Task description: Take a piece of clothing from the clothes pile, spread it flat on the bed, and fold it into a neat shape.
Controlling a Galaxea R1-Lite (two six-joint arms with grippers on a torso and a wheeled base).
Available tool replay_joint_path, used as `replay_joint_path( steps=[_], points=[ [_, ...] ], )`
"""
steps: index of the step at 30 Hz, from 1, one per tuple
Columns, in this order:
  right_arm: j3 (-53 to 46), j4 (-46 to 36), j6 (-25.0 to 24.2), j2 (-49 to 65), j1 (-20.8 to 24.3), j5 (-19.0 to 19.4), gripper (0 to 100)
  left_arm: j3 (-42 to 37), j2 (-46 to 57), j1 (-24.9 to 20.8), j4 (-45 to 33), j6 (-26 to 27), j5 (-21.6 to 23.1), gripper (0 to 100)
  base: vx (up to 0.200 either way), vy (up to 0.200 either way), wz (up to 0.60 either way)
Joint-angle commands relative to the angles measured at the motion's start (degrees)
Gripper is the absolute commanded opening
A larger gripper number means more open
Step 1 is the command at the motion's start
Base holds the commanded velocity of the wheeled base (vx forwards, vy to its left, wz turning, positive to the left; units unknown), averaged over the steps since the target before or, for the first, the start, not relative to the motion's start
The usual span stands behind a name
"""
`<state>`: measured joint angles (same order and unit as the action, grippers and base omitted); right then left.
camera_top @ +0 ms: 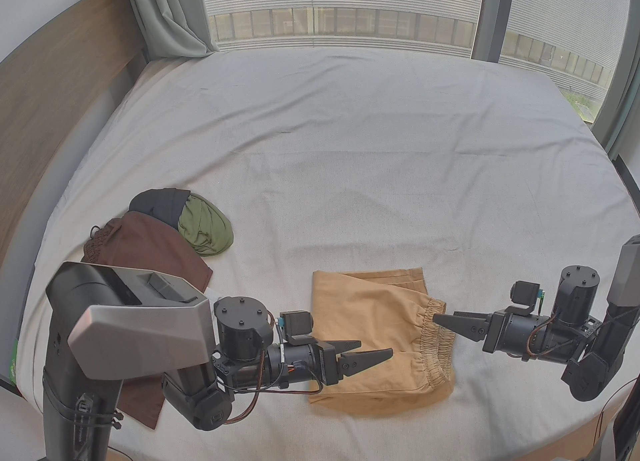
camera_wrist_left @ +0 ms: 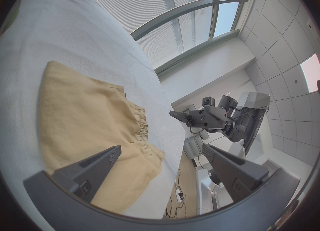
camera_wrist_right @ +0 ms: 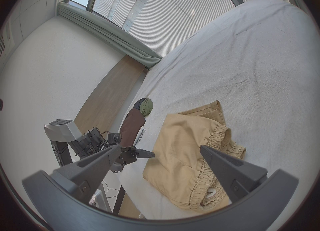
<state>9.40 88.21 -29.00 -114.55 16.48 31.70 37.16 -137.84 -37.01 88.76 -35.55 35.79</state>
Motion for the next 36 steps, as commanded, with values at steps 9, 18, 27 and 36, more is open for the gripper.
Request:
replay_joint_path(
  steps=[9,18,27,36],
  points=[
    [-1.2,-0.1,-0.1,-2.0,3.6,-0.1,100,-4.1,6.6,4.9,-0.1,-0.2,-2.8,100,0.0,0.0,0.0],
    [-3.1,-0.1,-0.1,-4.6,6.7,-0.1,100,-11.1,13.9,11.3,-0.1,0.8,-2.0,100,0.0,0.0,0.0],
    [-4.4,0.0,0.2,-9.4,7.8,-0.1,100,-17.2,18.0,19.3,-0.1,10.7,2.0,100,0.0,0.0,0.0],
    [-4.4,0.0,0.4,-12.3,7.8,-0.1,100,-20.5,22.8,26.4,0.0,12.1,5.0,100,0.0,0.0,0.0]
  ],
)
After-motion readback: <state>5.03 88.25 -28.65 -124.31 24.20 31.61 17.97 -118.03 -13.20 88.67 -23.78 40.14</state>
